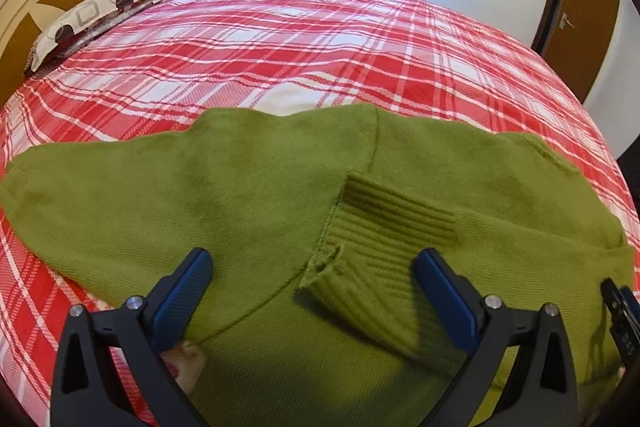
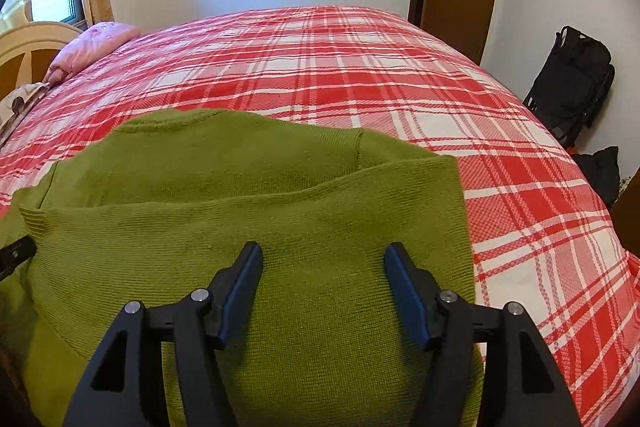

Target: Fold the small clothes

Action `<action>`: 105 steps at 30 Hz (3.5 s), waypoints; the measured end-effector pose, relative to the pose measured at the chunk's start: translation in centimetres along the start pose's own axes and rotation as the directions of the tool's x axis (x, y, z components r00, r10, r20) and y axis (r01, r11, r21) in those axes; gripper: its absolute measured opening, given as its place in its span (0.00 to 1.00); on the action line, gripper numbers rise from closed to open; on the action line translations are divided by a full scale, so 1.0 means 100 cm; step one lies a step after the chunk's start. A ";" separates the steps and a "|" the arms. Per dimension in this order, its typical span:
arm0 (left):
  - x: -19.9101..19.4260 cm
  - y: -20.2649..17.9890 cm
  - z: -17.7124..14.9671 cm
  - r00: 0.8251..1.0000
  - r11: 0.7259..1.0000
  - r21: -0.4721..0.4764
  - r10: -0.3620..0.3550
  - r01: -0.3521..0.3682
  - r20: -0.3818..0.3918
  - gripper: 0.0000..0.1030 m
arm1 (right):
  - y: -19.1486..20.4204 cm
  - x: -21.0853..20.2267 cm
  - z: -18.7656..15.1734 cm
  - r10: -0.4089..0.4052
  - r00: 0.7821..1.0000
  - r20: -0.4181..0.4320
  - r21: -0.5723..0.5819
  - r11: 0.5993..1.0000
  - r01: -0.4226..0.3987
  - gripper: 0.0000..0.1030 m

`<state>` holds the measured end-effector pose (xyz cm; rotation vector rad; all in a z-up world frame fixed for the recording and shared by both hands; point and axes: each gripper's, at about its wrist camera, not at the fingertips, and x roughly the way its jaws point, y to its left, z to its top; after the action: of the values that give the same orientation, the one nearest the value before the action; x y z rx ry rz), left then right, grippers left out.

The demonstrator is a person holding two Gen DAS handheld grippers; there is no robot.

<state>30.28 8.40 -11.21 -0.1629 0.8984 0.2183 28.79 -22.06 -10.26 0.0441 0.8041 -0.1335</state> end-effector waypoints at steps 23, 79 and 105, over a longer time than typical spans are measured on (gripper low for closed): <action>0.001 0.305 0.028 0.959 0.739 -0.615 0.254 -0.276 -0.126 0.92 | 0.000 0.000 -0.001 0.000 1.000 0.000 0.001 1.000 0.000 0.63; -0.083 -0.117 -0.042 0.978 0.919 0.394 -0.103 0.023 0.183 0.46 | -0.002 -0.001 0.000 0.010 1.000 0.003 0.014 1.000 -0.010 0.64; -0.052 0.075 -0.077 0.995 0.990 -0.128 0.064 -0.054 0.075 0.91 | 0.212 -0.055 -0.042 0.232 0.972 0.030 -0.657 0.738 -0.156 0.64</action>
<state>19.37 13.22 -12.17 -0.2437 0.8116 0.3348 24.89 -0.11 -9.46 -0.5426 0.6931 0.3525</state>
